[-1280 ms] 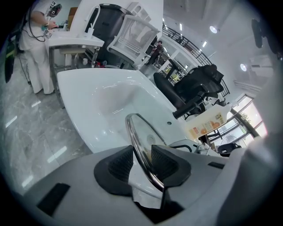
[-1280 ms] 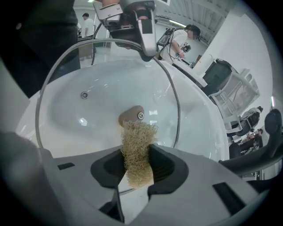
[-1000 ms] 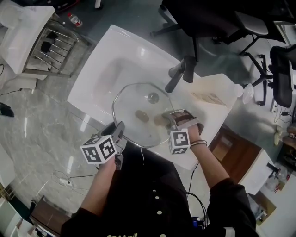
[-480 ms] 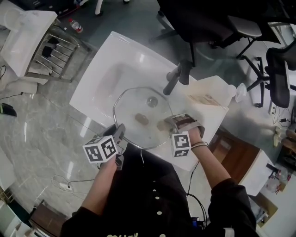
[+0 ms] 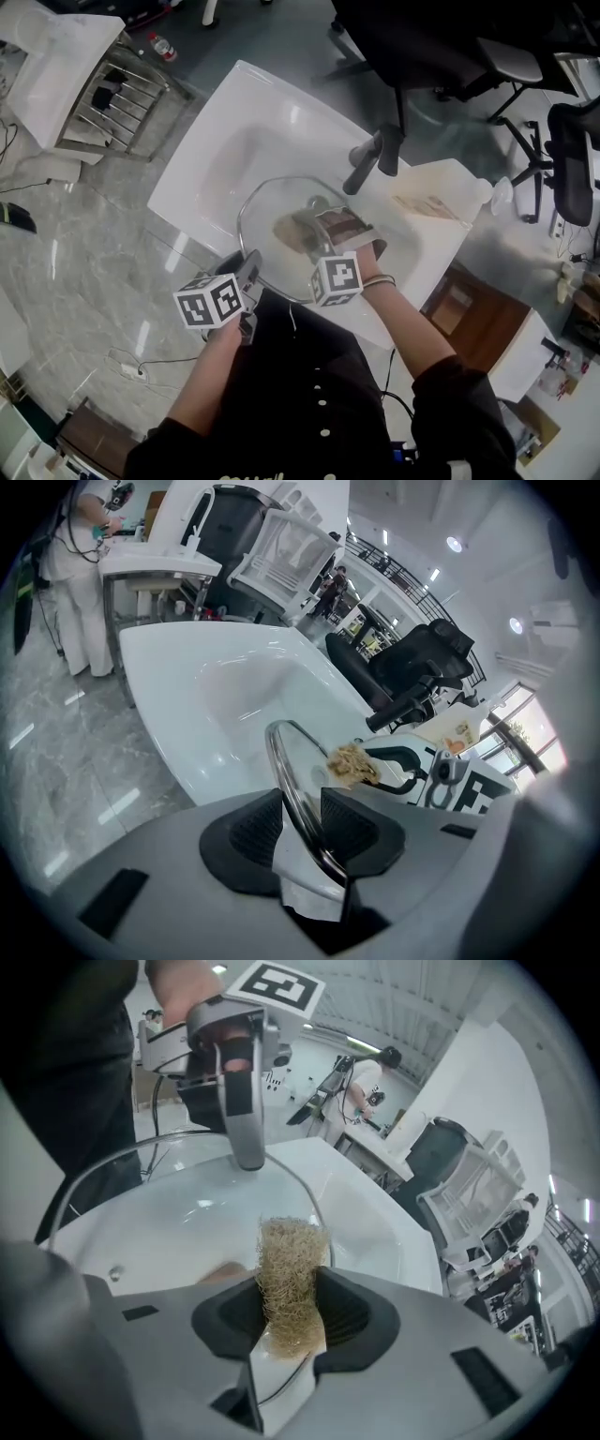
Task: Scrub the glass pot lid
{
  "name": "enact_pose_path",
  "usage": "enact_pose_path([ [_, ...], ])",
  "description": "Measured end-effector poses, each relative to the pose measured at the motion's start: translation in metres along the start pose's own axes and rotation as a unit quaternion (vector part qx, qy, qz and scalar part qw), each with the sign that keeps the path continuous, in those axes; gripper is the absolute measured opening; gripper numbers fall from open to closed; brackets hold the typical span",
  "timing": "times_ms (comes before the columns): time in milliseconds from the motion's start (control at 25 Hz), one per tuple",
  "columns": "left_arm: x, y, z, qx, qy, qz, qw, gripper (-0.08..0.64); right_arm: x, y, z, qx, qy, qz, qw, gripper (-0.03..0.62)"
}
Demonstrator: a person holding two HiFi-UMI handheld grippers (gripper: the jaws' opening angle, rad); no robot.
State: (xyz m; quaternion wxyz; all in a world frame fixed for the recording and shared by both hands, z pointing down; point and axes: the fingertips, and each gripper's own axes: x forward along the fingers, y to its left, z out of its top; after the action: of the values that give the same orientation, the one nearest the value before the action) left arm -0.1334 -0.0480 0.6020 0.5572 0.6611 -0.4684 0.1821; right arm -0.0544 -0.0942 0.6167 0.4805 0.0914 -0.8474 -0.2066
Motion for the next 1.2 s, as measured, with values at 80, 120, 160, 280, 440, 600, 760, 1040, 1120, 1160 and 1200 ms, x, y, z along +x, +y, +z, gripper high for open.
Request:
enact_pose_path([
  [80, 0.001, -0.001, 0.001, 0.001, -0.001, -0.002, 1.0000, 0.147, 0.015, -0.009, 0.010, -0.006, -0.009, -0.007, 1.000, 0.146],
  [120, 0.001, -0.002, 0.001, 0.000, -0.001, -0.004, 1.0000, 0.147, 0.021, -0.013, 0.013, -0.007, -0.013, -0.010, 1.000, 0.146],
  [160, 0.001, -0.002, 0.000, 0.000, -0.001, -0.005, 1.0000, 0.147, 0.027, -0.015, 0.017, -0.005, -0.017, -0.012, 1.000, 0.146],
  [280, 0.000, 0.000, 0.000, 0.000, 0.000, -0.006, 1.0000, 0.147, 0.040, -0.019, 0.027, 0.006, -0.029, -0.017, 0.999, 0.146],
  [440, 0.001, -0.001, 0.001, -0.003, -0.001, -0.009, 1.0000, 0.147, 0.052, -0.023, 0.034, 0.019, -0.039, -0.025, 0.999, 0.146],
  [600, 0.000, -0.002, 0.001, 0.000, -0.001, -0.011, 0.9999, 0.147, 0.059, -0.023, 0.037, 0.029, -0.042, -0.037, 0.998, 0.146],
  [760, 0.001, 0.000, 0.001, 0.008, 0.002, -0.011, 0.9999, 0.150, 0.064, -0.018, 0.038, 0.046, -0.047, -0.029, 0.997, 0.146],
  [1040, 0.000, 0.002, 0.000, 0.009, 0.006, -0.010, 0.9999, 0.153, 0.057, -0.002, 0.037, 0.015, -0.044, -0.008, 0.999, 0.144],
  [1120, 0.000, 0.002, 0.000, 0.008, 0.006, -0.009, 0.9999, 0.153, 0.053, 0.002, 0.034, -0.002, -0.044, -0.001, 0.999, 0.144],
  [1160, 0.001, 0.002, 0.000, 0.009, 0.005, -0.008, 0.9999, 0.153, 0.051, 0.005, 0.032, -0.008, -0.044, 0.004, 0.999, 0.144],
  [1200, 0.001, 0.002, 0.000, 0.010, 0.005, -0.007, 0.9999, 0.153, 0.048, 0.010, 0.030, -0.014, -0.045, 0.009, 0.999, 0.144],
])
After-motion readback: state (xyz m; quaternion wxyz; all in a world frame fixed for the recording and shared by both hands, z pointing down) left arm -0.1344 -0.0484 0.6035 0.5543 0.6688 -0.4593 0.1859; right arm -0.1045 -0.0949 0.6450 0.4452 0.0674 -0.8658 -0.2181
